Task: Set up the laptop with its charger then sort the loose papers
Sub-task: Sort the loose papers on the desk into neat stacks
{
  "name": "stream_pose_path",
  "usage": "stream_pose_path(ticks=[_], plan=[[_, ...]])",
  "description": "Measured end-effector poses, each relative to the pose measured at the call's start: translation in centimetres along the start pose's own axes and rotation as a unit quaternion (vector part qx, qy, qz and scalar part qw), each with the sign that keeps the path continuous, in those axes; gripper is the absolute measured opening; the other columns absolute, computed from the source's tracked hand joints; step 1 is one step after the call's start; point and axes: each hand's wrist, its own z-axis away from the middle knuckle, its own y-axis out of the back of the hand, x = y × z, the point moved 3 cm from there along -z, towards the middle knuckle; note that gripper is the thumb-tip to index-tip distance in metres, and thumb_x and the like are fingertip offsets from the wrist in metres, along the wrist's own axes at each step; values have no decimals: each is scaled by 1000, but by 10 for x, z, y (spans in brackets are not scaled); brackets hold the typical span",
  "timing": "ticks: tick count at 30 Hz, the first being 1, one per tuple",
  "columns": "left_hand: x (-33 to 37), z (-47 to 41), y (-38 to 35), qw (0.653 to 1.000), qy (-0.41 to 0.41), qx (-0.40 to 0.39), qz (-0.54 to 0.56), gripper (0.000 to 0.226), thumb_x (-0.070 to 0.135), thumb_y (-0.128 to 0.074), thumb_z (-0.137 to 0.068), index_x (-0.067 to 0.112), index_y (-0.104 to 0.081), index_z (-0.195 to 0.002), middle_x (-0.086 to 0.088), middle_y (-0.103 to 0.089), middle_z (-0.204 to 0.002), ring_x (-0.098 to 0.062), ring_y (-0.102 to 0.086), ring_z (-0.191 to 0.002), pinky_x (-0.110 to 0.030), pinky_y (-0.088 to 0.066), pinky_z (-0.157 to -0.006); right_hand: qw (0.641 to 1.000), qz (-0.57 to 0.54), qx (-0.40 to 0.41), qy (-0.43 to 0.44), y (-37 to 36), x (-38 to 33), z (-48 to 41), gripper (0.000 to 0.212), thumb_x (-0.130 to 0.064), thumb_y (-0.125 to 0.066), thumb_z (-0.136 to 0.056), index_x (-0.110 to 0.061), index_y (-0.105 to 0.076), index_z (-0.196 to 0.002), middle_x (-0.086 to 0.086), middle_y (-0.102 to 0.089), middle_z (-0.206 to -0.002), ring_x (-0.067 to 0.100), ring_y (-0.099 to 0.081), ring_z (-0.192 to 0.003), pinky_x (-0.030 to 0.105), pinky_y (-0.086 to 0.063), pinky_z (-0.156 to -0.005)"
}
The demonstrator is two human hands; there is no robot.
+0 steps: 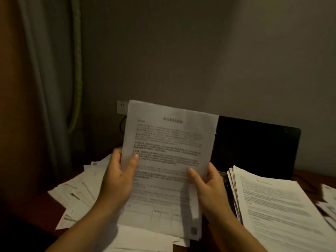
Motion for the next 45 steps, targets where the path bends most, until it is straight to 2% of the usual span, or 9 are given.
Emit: stream_pose_path(ticks=[8, 14, 22, 27, 31, 34, 39, 42, 45], plan=[[20, 6, 5, 997, -71, 23, -30, 14, 37, -45, -102, 43, -52, -112, 23, -67, -95, 1, -68, -87, -19, -54, -57, 996, -13, 22, 90, -2, -26, 11, 16, -15, -56, -98, -18, -60, -113, -8, -74, -101, 13, -73, -92, 24, -60, -66], [-4, 21, -9, 999, -12, -23, -18, 18, 32, -46, -103, 44, -54, -113, 17, -71, -99, -6, -70, -94, -23, -58, -65, 997, 74, -16, 36, 7, -2, 21, 31, -9, -56, -99, -37, -56, -112, -28, -68, -100, -3, -66, -99, 15, -57, -67], [5, 30, -46, 994, 1, -105, -5, 46, 22, -49, -103, 62, -41, -127, 19, -69, -109, -7, -71, -99, -33, -61, -73, 995, 88, 26, 28, 63, -24, 31, 24, -10, -57, -99, -30, -56, -114, -13, -73, -103, 7, -73, -94, 24, -60, -66], [-3, 51, -107, 981, 39, -189, 19, 61, 15, -53, -103, 57, -35, -142, 9, -71, -119, -15, -72, -104, -47, -61, -83, 991, 112, 66, -27, 128, -35, 42, 35, -15, -60, -97, -44, -51, -115, -7, -71, -109, 15, -74, -94, 36, -63, -68], [-11, 73, -160, 966, 56, -254, 8, 68, 14, -57, -101, 63, -30, -140, 21, -70, -116, -7, -70, -104, -36, -62, -80, 973, 165, 130, -98, 187, -33, 54, 35, -17, -57, -100, -38, -49, -127, -4, -70, -113, 19, -74, -93, 44, -64, -72], [-18, 84, -194, 957, 67, -282, -28, 76, 12, -58, -100, 60, -20, -144, 24, -67, -119, -7, -69, -105, -29, -61, -79, 957, 190, 166, -146, 226, -30, 61, 37, -17, -56, -101, -35, -47, -132, -6, -70, -110, 16, -74, -84, 31, -62, -59], [-20, 92, -233, 930, 43, -355, -90, 61, 9, -56, -100, 48, -40, -144, 26, -62, -122, -2, -65, -106, -23, -59, -82, 933, 270, 180, -154, 266, -27, 66, 38, -12, -57, -100, -34, -49, -131, -7, -68, -118, 16, -70, -97, 40, -62, -79], [-21, 93, -246, 909, 3, -390, -150, 53, 15, -54, -101, 47, -44, -141, 24, -58, -129, -1, -60, -114, -22, -56, -89, 921, 318, 179, -136, 281, -27, 61, 45, -9, -60, -98, -33, -46, -134, -9, -63, -120, 15, -66, -100, 32, -60, -75], [-29, 95, -251, 835, -103, -392, -371, 44, 31, -48, -104, 34, -44, -148, 10, -41, -150, -9, -40, -132, -29, -38, -107, 884, 421, 135, -155, 289, -14, 56, 46, -13, -62, -97, -26, -44, -137, -5, -56, -128, 13, -60, -96, 19, -52, -67]])
